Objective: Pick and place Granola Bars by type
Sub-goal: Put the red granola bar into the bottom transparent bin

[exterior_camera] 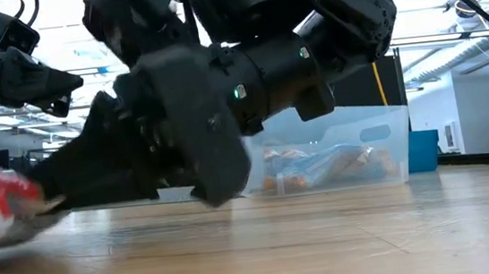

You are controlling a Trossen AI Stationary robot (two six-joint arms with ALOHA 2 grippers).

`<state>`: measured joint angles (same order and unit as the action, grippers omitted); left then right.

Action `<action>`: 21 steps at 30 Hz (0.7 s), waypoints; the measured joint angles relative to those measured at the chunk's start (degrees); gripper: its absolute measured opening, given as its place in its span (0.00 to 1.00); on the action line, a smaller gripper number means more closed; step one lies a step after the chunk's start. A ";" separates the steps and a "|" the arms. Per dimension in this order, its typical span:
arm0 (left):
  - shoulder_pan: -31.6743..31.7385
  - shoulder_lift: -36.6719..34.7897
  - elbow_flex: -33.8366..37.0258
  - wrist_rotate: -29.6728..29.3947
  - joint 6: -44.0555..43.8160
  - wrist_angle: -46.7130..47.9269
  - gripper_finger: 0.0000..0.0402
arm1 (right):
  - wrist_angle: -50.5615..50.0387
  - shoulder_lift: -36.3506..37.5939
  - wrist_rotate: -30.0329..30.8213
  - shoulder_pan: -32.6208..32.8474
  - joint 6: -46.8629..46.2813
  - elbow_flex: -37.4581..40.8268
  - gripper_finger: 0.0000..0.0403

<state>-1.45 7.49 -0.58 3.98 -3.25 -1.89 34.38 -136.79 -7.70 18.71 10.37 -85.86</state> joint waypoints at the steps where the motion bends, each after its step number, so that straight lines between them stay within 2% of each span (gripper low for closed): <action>1: 0.00 -0.01 0.00 -0.01 0.00 0.00 0.06 | 0.67 0.23 -1.47 -0.04 0.23 0.00 0.04; 6: 0.00 0.00 0.00 -0.01 0.00 -0.02 0.06 | 7.47 3.24 -10.94 -0.68 -1.53 -0.12 0.03; 16: -0.01 -0.01 0.00 -0.03 0.00 -0.07 0.06 | 6.64 10.18 -27.59 -2.35 -9.29 -0.26 0.03; 21: 0.00 0.00 0.00 -0.03 0.00 -0.08 0.06 | 5.26 9.97 -30.11 -1.53 -8.46 -0.24 0.03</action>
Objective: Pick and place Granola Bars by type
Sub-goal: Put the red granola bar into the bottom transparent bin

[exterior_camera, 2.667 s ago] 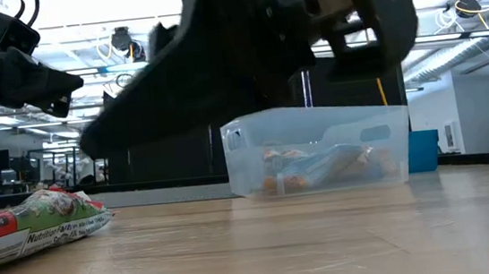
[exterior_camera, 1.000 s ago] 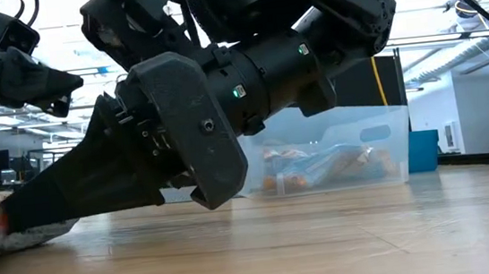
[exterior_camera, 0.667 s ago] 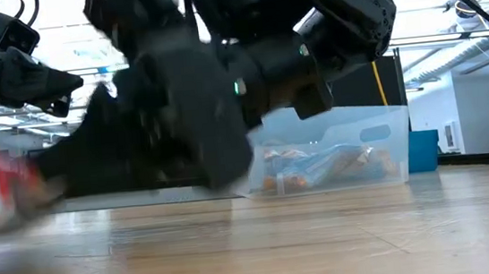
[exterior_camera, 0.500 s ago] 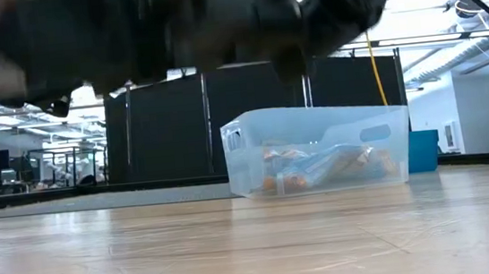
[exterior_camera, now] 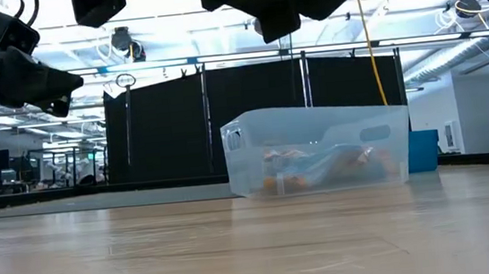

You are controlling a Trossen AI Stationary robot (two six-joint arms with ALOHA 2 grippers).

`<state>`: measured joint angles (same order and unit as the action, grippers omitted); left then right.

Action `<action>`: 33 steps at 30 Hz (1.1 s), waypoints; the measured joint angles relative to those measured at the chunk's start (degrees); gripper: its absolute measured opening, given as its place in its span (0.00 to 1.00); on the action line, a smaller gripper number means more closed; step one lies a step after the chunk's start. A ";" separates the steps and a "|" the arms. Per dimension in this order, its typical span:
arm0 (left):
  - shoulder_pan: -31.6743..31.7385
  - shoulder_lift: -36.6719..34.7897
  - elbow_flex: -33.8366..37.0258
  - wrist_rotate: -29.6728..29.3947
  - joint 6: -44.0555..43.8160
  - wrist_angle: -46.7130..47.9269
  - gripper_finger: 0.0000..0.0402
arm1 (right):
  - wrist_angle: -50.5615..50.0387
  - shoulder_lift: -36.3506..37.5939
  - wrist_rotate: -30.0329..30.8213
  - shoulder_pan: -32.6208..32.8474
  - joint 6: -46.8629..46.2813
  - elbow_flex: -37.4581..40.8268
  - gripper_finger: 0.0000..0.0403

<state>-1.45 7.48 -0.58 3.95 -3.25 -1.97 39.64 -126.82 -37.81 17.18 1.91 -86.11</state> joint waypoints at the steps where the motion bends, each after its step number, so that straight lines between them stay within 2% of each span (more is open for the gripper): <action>1: 0.00 0.00 0.00 0.02 -0.05 -0.34 0.06 | -0.05 0.02 0.01 0.17 0.57 0.00 0.02; 8: 0.00 -0.02 0.00 -0.13 -0.32 -7.61 0.06 | 0.81 0.07 0.98 0.73 2.97 0.00 0.02; 15: -0.02 0.00 -0.04 0.07 -3.98 -13.96 0.06 | 1.02 0.09 16.84 0.08 14.69 0.00 0.02; 17: -0.02 -0.02 -0.04 0.03 -6.90 -14.80 0.06 | 0.87 0.09 23.81 -0.25 19.36 0.00 0.02; 25: -0.02 -0.02 -0.04 -0.01 -15.33 -13.44 0.06 | 2.67 0.09 61.35 -0.34 42.43 0.00 0.02; 30: -0.04 0.00 -0.04 2.93 -21.21 -10.89 0.06 | 8.23 0.09 77.27 -0.64 56.49 0.00 0.02; 33: -0.09 0.00 -0.04 2.97 -25.01 -11.07 0.06 | 12.44 0.09 84.16 -1.05 64.49 0.00 0.02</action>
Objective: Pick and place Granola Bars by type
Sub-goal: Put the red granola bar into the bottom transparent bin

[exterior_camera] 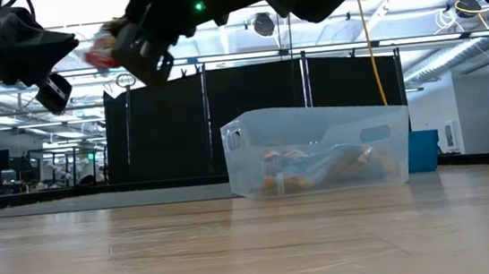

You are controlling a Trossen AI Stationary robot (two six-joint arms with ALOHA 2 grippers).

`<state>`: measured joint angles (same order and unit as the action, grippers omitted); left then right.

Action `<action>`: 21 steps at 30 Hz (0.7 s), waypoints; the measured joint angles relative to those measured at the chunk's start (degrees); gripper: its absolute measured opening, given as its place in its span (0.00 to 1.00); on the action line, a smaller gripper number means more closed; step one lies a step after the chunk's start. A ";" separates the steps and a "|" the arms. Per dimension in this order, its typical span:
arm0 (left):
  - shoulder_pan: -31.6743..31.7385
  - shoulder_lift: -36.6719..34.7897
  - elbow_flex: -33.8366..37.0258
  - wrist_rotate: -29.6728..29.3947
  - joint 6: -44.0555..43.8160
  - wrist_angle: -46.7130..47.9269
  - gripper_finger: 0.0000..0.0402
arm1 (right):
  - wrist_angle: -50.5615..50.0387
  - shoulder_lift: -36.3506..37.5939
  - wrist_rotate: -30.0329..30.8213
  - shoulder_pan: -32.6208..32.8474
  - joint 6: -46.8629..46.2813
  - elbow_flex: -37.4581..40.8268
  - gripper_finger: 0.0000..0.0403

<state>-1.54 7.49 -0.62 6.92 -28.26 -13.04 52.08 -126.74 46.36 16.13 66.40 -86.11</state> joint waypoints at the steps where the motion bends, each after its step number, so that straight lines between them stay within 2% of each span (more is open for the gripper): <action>1: -0.14 0.00 0.00 0.02 -1.42 0.26 0.06 | 1.29 0.00 1.72 -0.17 2.05 0.00 0.02; 3: -0.60 0.00 0.00 0.02 -2.35 1.45 0.06 | 3.52 0.00 3.46 -0.56 5.06 0.00 0.02; 8: -1.83 2.34 0.00 1.66 1.52 2.83 0.06 | 4.19 0.00 4.64 -1.67 8.71 0.02 0.02; 12: -3.09 6.65 0.00 -1.25 1.75 2.21 0.09 | 4.27 0.00 4.64 -3.02 10.30 0.02 0.02; 15: -3.64 10.41 0.00 -4.67 1.10 -0.86 0.17 | 4.23 0.00 4.78 -4.14 10.89 0.02 0.02; 21: -3.78 17.13 0.00 -8.42 -1.76 -7.23 0.43 | 4.23 0.00 4.82 -6.07 9.69 0.02 0.03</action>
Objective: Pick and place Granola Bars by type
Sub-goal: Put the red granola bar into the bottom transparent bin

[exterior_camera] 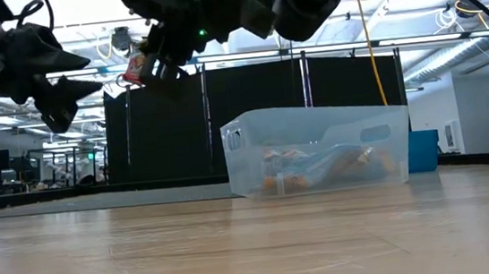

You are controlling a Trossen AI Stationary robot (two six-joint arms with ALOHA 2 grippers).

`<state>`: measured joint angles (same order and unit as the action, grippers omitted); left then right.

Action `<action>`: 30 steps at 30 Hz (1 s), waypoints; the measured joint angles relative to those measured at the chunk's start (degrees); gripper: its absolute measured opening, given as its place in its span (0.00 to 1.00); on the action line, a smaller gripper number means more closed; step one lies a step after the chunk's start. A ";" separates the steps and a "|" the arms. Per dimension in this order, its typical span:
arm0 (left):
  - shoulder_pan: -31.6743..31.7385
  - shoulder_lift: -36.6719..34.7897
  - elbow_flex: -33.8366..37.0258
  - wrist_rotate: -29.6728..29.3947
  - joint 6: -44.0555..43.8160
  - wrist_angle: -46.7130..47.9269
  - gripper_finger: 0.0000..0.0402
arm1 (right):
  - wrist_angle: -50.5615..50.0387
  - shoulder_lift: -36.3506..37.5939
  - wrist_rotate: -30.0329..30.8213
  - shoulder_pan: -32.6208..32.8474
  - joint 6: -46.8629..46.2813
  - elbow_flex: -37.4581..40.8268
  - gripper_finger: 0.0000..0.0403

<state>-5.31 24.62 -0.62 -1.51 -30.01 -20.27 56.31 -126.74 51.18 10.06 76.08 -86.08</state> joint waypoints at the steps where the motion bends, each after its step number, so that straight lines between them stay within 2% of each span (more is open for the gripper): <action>1: 0.04 0.78 0.00 -1.15 -0.78 -0.58 0.46 | 0.00 0.00 -0.04 -0.21 -0.57 0.00 0.03; 4: 0.04 2.76 0.00 -5.54 -2.89 -1.96 0.54 | 0.02 0.00 -0.16 -0.48 -1.79 0.00 0.03; 8: 0.04 5.51 0.00 -8.23 -5.04 -6.15 0.58 | 0.00 0.00 -0.39 -0.65 -3.45 0.00 0.03; 22: 0.03 16.87 -0.05 -9.12 -9.35 -21.37 0.54 | 0.00 0.00 -0.44 -0.68 -3.46 0.00 0.03; 30: -0.01 23.42 -2.44 -8.57 -9.82 -23.21 0.54 | 0.00 0.02 -0.46 -0.68 -3.46 0.00 0.03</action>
<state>-5.32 48.04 -3.06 -10.07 -39.83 -43.47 56.31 -126.72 50.72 9.39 72.63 -86.08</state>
